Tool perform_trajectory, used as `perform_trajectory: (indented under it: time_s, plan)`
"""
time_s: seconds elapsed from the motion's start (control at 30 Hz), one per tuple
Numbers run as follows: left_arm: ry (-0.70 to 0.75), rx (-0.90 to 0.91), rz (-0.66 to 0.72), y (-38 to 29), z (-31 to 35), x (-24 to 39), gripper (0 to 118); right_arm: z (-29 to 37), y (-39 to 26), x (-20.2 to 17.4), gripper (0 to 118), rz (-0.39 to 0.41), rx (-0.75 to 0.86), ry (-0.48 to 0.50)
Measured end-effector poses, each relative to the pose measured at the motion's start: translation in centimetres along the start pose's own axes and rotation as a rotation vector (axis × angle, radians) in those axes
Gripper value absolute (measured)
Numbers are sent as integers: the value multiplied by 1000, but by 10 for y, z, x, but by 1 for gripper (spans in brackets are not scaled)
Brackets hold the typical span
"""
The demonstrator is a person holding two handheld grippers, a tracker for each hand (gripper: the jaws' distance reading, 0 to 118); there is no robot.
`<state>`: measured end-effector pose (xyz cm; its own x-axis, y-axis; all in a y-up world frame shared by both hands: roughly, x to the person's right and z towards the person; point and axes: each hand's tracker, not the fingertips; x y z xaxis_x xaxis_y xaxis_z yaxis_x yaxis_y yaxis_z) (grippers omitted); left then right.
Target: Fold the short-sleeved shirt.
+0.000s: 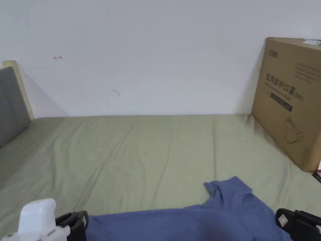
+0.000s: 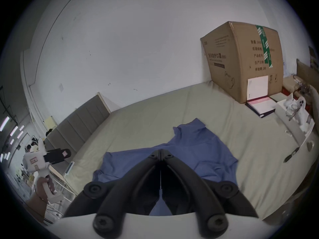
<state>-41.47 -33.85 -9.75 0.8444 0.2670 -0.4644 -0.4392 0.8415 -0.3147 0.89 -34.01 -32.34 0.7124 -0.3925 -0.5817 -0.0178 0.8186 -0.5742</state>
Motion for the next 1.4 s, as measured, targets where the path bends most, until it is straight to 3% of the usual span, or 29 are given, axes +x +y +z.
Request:
perform_trajectory:
  time_s: [0.13,0.23,0.27,0.33,0.37,0.4,0.63,0.7,0.87,0.93,0.97,1.0,1.03,1.1,1.2,1.3,1.33,1.37,1.4]
  plan:
    - [-54,-279,129,55,-84,-49,0,-23,8,8,0,-20,-54,1]
    - [-13,-492,20,65,-154,-77,0,-41,7,14,0,-21,-111,-11]
    - [2,-523,-5,63,-172,-84,10,-47,6,16,0,-19,-127,-18]
    - [55,-564,-11,55,-207,-100,105,-60,3,22,0,-28,-165,-24]
    - [76,-569,-12,49,-221,-105,118,-65,1,25,0,-37,-183,-25]
    - [71,-595,-8,42,-237,-111,113,-72,-2,28,0,-48,-206,-26]
    - [167,-709,-83,2,-303,-127,112,-100,-19,47,0,-66,-285,-38]
    - [181,-771,-97,-12,-316,-132,106,-103,-20,51,0,-67,-294,-44]
    - [194,-712,-97,-16,-309,-124,109,-109,-27,60,0,-87,-318,-50]
    - [233,-690,-163,-10,-297,-111,93,-107,-28,54,0,-109,-318,-38]
    - [239,-642,-215,-8,-290,-100,76,-108,-28,56,0,-123,-317,-32]
    - [218,-595,-261,-3,-276,-90,23,-109,-27,59,0,-136,-315,-27]
    - [144,-589,-250,-3,-270,-80,1,-108,-25,57,0,-150,-310,-26]
    - [202,-553,-326,-2,-252,-66,1,-111,-18,62,0,-178,-298,-9]
    - [79,-465,-209,15,-221,-58,1,-122,5,73,0,-195,-260,77]
    - [53,-411,-165,33,-196,-57,1,-149,46,83,0,-91,-247,-19]
    - [52,-406,-168,36,-189,-57,1,-164,61,89,7,-60,-250,-60]
    - [51,-401,-168,39,-183,-56,1,-179,72,94,33,-37,-275,-98]
    - [51,-395,-171,40,-176,-53,1,-201,84,102,95,-21,-334,-147]
